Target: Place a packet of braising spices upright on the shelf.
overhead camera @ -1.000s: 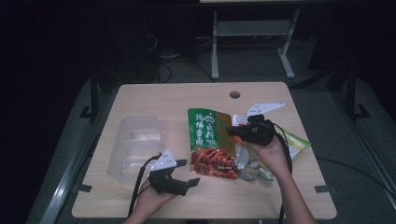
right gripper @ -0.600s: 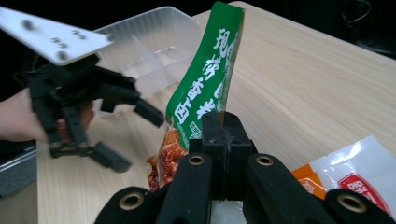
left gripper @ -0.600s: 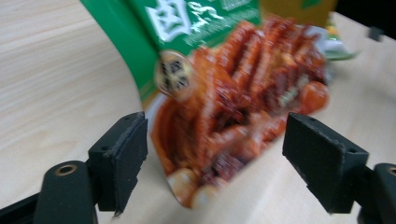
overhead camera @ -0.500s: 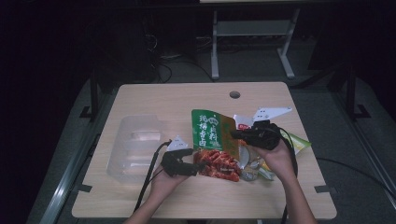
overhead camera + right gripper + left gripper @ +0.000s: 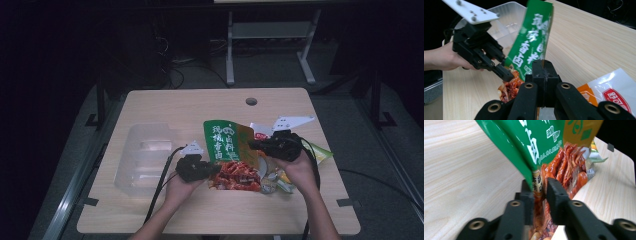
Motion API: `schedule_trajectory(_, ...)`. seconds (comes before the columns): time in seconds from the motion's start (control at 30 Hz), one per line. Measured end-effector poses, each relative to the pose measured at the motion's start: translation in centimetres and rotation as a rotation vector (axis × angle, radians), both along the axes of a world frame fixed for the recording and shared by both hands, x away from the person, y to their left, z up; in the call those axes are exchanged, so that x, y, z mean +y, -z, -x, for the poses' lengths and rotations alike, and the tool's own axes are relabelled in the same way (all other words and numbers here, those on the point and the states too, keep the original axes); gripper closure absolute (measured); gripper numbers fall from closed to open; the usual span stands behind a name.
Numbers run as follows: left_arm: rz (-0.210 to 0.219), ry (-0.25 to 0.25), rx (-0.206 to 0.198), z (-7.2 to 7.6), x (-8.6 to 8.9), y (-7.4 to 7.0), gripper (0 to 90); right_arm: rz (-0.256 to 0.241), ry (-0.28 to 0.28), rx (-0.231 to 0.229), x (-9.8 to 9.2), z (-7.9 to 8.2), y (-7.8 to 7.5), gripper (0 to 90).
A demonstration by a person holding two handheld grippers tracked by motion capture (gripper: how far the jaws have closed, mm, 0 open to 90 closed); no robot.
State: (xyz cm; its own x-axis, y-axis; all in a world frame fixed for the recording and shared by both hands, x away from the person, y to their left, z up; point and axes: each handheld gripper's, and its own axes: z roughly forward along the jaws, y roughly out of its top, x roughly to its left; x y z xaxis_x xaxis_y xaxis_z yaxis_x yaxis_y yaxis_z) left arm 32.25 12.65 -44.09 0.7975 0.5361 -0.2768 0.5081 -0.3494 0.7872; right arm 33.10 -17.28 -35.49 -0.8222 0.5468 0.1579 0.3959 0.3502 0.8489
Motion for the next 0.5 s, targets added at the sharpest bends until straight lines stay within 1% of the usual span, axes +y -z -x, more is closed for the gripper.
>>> schedule_trajectory(0.03,0.000,0.000,0.000,0.0,0.0,0.0,80.4,0.000,0.000,0.000,0.0,0.0,0.0,89.8)
schedule_trajectory(0.07,0.008,-0.006,-0.001,0.2,0.0,0.0,80.4,-0.004,0.002,0.004,-0.1,0.0,0.0,89.8)
schedule_trajectory(0.1,0.003,-0.003,-0.018,0.3,0.1,-0.1,81.8,-0.010,0.005,0.005,-0.2,0.0,0.1,89.7)
schedule_trajectory(0.13,0.001,-0.010,-0.023,0.6,0.1,-0.1,82.6,-0.015,0.004,0.008,-0.3,0.0,0.1,89.7)
schedule_trajectory(0.17,-0.009,-0.007,-0.041,0.7,0.1,-0.2,83.5,-0.015,0.001,0.012,-0.4,0.0,0.2,89.6)
schedule_trajectory(0.2,-0.009,-0.012,-0.050,1.0,0.1,-0.2,84.5,-0.012,0.002,0.014,-0.4,0.0,0.3,88.9)
schedule_trajectory(0.27,-0.012,-0.015,-0.055,1.3,0.0,-0.3,85.0,-0.014,0.004,0.018,-0.5,0.0,0.4,88.2)
schedule_trajectory(0.3,-0.019,-0.013,-0.065,1.4,0.0,-0.3,85.5,-0.021,0.003,0.030,-0.6,0.0,0.6,85.8)
schedule_trajectory(0.33,-0.015,-0.012,-0.072,1.7,0.1,-0.3,86.0,-0.030,0.004,0.047,-0.6,-0.1,0.9,79.1)
schedule_trajectory(0.37,-0.015,-0.012,-0.072,1.7,0.1,-0.3,86.2,-0.030,0.004,0.047,-0.6,-0.1,0.9,79.1)
schedule_trajectory(0.43,-0.011,-0.016,-0.069,2.0,0.2,-0.2,86.4,-0.036,-0.001,0.071,-0.3,-0.1,1.5,75.5)
schedule_trajectory(0.47,-0.015,-0.016,-0.077,2.2,0.2,-0.1,86.5,-0.022,-0.008,0.097,0.1,-0.3,2.0,72.3)
schedule_trajectory(0.5,-0.015,-0.016,-0.077,2.2,0.2,-0.1,86.4,-0.022,-0.008,0.097,0.1,-0.3,2.0,72.3)
